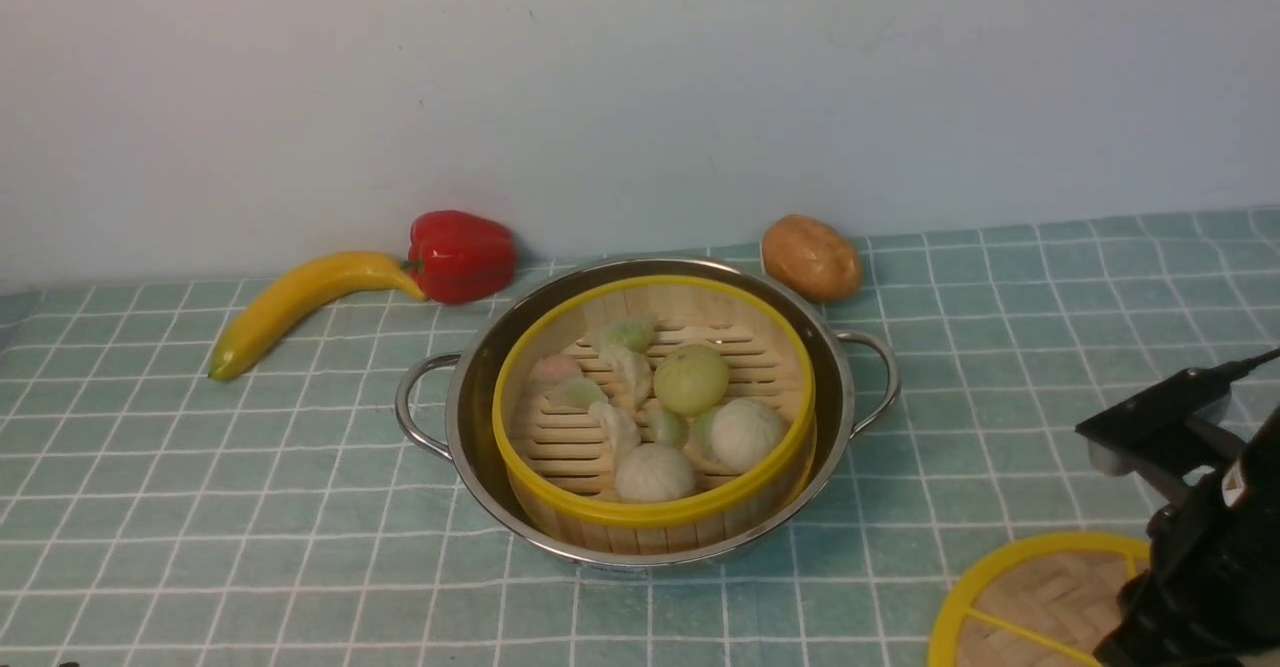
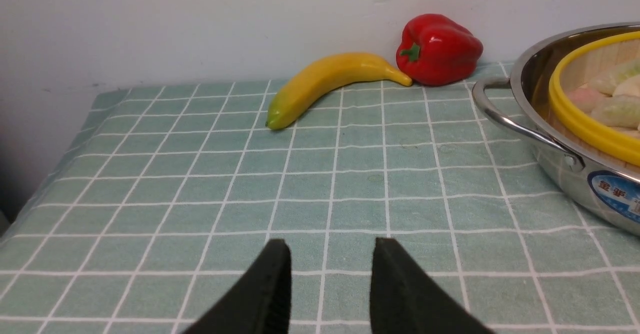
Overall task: Place the steamer in the pot on the blue tablecloth, and put the lid on the steamer.
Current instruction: 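Move the gripper down to the bamboo steamer lid and grasp its center knob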
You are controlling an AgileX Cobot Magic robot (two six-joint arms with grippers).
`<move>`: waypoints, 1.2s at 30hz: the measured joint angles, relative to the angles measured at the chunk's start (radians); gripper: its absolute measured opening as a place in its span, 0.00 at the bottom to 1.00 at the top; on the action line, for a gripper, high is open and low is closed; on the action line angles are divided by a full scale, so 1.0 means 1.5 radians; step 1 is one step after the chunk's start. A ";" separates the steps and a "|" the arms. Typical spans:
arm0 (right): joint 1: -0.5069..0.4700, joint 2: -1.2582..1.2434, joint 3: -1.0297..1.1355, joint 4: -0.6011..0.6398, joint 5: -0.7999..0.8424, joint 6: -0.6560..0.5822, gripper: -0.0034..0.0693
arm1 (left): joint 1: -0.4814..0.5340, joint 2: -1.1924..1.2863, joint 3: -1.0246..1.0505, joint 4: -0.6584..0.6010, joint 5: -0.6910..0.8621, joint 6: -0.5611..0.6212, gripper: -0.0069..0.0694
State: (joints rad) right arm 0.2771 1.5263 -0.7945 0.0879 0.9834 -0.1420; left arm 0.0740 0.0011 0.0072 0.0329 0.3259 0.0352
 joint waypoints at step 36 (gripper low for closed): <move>0.000 0.029 -0.003 0.004 0.008 0.050 0.25 | 0.000 0.000 0.000 0.000 0.000 0.000 0.41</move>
State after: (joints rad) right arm 0.2771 1.5702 -0.7994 0.0934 0.9958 -0.0668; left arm 0.0740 0.0011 0.0072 0.0329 0.3259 0.0352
